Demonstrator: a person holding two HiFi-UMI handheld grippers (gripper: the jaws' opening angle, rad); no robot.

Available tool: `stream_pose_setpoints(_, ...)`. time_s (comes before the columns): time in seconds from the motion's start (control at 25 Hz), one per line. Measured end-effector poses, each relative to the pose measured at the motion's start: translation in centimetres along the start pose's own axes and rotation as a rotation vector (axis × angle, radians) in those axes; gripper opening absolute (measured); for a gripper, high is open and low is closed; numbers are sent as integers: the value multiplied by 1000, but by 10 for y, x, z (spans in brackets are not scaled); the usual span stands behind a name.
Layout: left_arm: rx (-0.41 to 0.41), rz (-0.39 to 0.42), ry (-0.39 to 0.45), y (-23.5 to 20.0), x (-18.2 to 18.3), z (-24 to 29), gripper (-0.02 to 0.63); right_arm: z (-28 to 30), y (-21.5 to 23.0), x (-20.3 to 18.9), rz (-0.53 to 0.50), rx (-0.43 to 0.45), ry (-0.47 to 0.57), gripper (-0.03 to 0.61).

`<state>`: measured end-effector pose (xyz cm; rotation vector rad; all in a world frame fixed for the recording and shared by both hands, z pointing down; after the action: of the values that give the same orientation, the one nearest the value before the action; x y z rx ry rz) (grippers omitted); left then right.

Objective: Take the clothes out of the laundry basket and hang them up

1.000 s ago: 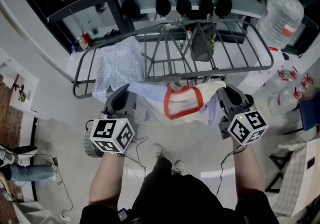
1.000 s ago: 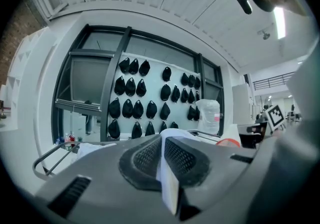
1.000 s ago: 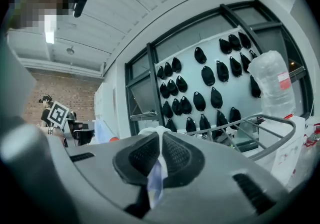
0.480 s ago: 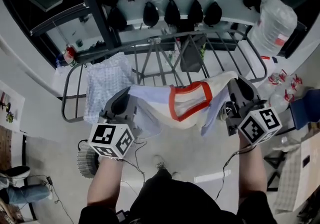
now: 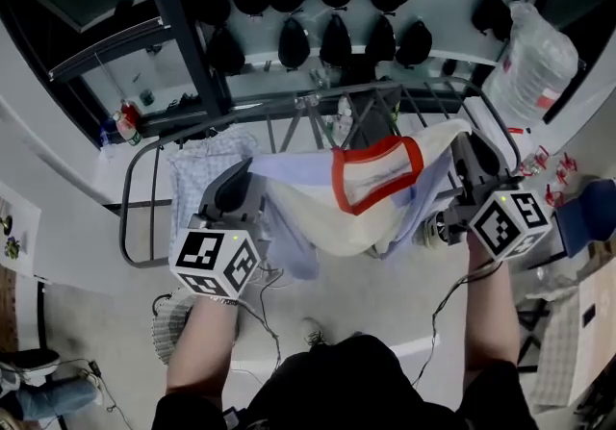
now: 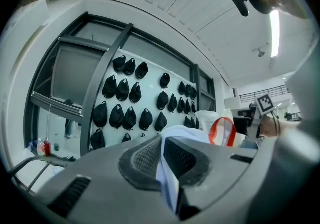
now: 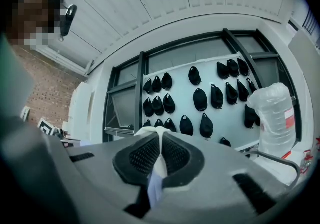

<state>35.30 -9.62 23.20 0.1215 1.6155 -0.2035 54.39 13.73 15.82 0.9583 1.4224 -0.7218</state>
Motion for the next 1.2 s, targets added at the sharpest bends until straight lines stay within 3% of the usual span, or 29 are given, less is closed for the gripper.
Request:
stream_pose_setpoints(0.52,62,-1,-7,-56,3,32,12,81,23,-10,-5,-9,-13,9)
stream_pose_setpoints(1.2,301,-7,-130,-99,-54,137,12,219,116,-98,91,123,-159,9)
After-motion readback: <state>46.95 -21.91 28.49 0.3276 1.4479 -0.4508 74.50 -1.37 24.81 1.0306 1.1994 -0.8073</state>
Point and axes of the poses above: the fingertips, and each gripper's own axes: z forward along the fingers, y to its right, x out of its top, the point moved 1 cm from there along -z, backward along the fingers, and after that the axes turned 3 degrees about z, right-handed, at the moved point
